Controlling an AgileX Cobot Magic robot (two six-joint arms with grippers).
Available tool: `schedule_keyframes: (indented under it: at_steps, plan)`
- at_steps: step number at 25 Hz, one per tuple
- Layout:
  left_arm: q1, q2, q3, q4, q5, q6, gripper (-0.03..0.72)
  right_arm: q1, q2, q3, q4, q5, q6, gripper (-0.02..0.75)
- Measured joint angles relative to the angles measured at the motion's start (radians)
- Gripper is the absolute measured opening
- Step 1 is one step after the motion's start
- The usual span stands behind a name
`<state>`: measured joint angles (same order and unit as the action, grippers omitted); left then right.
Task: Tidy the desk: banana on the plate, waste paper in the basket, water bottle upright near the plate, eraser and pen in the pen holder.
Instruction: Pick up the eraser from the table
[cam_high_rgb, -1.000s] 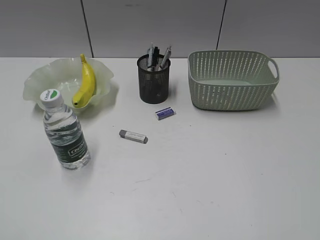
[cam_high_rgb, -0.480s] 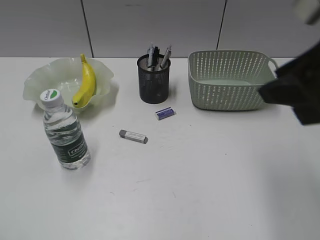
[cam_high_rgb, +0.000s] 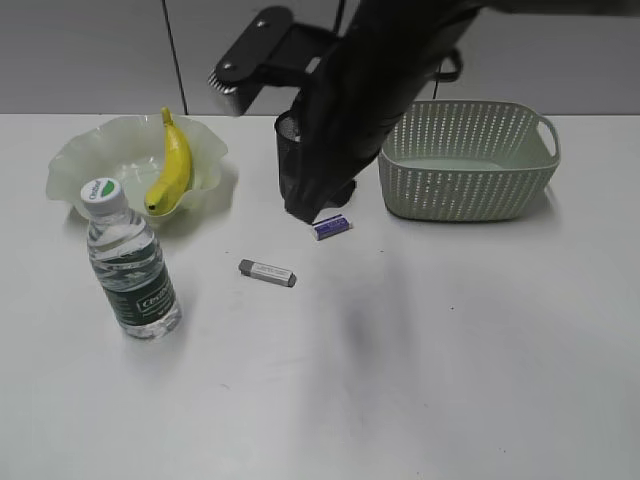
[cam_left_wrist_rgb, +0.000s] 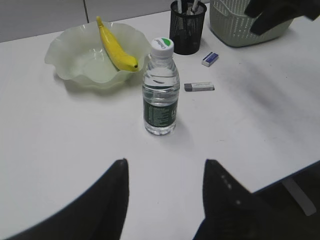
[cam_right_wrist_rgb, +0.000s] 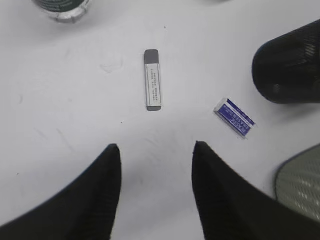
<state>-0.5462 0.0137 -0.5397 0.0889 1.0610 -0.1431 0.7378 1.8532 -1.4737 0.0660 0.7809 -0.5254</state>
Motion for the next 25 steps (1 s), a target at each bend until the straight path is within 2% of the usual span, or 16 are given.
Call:
schedule_keyframes:
  at_steps: [4,9,25]
  plan:
    - [0.000,0.000,0.000,0.003,0.000,-0.004,0.361,0.001,0.225,-0.200,-0.005,0.088,-0.014,0.396]
    - [0.000,0.000,0.000,0.004,0.000,-0.004,0.361,0.001,0.395,-0.358,0.007,0.104,-0.017,0.402]
    - [0.000,0.000,0.000,0.005,0.000,-0.004,0.361,0.001,0.577,-0.399,0.069,-0.008,-0.079,0.403]
